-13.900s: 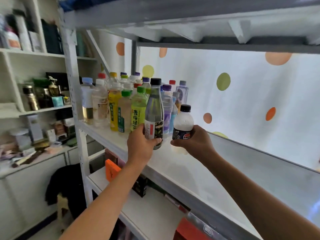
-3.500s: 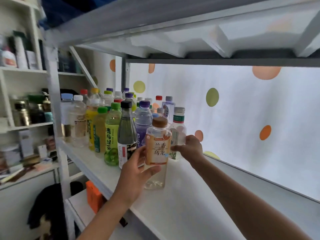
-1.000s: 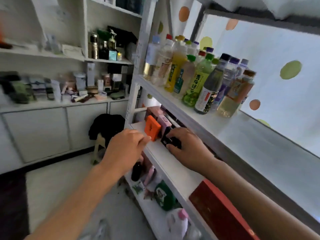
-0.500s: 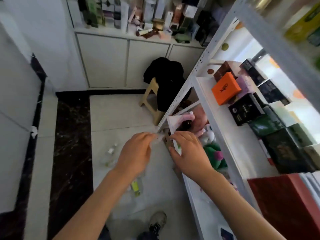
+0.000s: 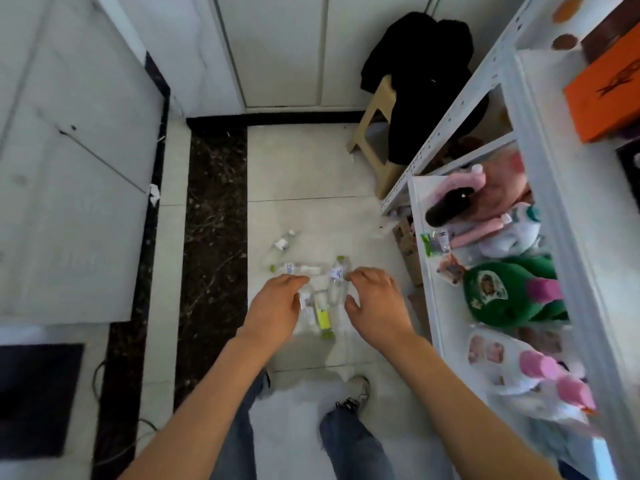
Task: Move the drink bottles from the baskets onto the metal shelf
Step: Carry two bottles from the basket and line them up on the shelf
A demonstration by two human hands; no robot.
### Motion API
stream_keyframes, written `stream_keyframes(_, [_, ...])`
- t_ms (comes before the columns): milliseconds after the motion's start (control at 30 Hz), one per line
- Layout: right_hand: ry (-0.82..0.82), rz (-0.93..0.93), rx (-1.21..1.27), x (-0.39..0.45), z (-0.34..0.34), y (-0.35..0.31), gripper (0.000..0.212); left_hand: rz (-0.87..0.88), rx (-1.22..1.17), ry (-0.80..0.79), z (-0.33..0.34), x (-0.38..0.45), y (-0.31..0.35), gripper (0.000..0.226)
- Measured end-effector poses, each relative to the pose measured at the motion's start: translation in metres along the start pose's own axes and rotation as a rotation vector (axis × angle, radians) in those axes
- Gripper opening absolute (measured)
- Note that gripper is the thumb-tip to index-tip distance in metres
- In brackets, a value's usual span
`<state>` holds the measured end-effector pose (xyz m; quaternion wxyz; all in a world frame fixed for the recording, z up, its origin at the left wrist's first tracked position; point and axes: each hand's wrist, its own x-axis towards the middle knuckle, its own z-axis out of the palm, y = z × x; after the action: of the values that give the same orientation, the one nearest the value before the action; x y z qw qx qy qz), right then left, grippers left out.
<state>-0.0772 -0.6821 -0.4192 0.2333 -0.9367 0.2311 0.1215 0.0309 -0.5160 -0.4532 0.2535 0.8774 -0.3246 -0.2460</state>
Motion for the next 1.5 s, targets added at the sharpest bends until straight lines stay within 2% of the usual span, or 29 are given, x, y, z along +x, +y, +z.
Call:
stream_keyframes(167, [-0.079, 0.028, -0.006, 0.034, 0.068, 0.03, 0.045, -0.052, 0.086, -0.151, 0.049, 0.038, -0.042, 0.041])
stream_keyframes(300, [-0.126, 0.083, 0.0, 0.083, 0.151, 0.053, 0.046, -0.082, 0.09, -0.25, 0.107, 0.091, -0.106, 0.04])
stream_keyframes(533, [-0.227, 0.222, 0.087, 0.137, 0.316, 0.097, 0.044, -0.568, -0.229, -0.272, 0.227, 0.147, -0.218, 0.032])
stream_keyframes(800, [-0.29, 0.347, 0.122, 0.177, 0.487, 0.167, 0.042, -0.817, -0.262, -0.342, 0.38, 0.165, -0.338, 0.029])
stream_keyframes(933, [-0.312, 0.488, 0.171, 0.194, 0.553, 0.2, 0.046, -0.923, -0.374, -0.321, 0.452, 0.174, -0.379, 0.044])
stream_keyframes(1033, [-0.336, 0.644, 0.25, 0.209, 0.589, 0.219, 0.06, -1.02, -0.449, -0.289, 0.493, 0.189, -0.39, 0.058])
stream_keyframes(1133, [-0.395, 0.716, 0.304, 0.22, 0.621, 0.233, 0.071, -1.076, -0.573, -0.264, 0.525, 0.204, -0.386, 0.057])
stream_keyframes(1233, [-0.403, 0.784, 0.357, 0.223, 0.644, 0.243, 0.075, -1.094, -0.577, -0.223, 0.55, 0.207, -0.393, 0.081])
stream_keyframes(1333, [-0.399, 0.848, 0.43, 0.217, 0.656, 0.251, 0.078, -1.122, -0.596, -0.234, 0.564, 0.202, -0.403, 0.066])
stream_keyframes(1433, [-0.338, 0.86, 0.448, 0.207, 0.664, 0.25, 0.068, -1.081, -0.634, -0.207, 0.572, 0.202, -0.411, 0.077])
stream_keyframes(1500, [-0.302, 0.869, 0.485, 0.207, 0.665, 0.247, 0.06, -1.062, -0.665, -0.272, 0.571, 0.209, -0.41, 0.061])
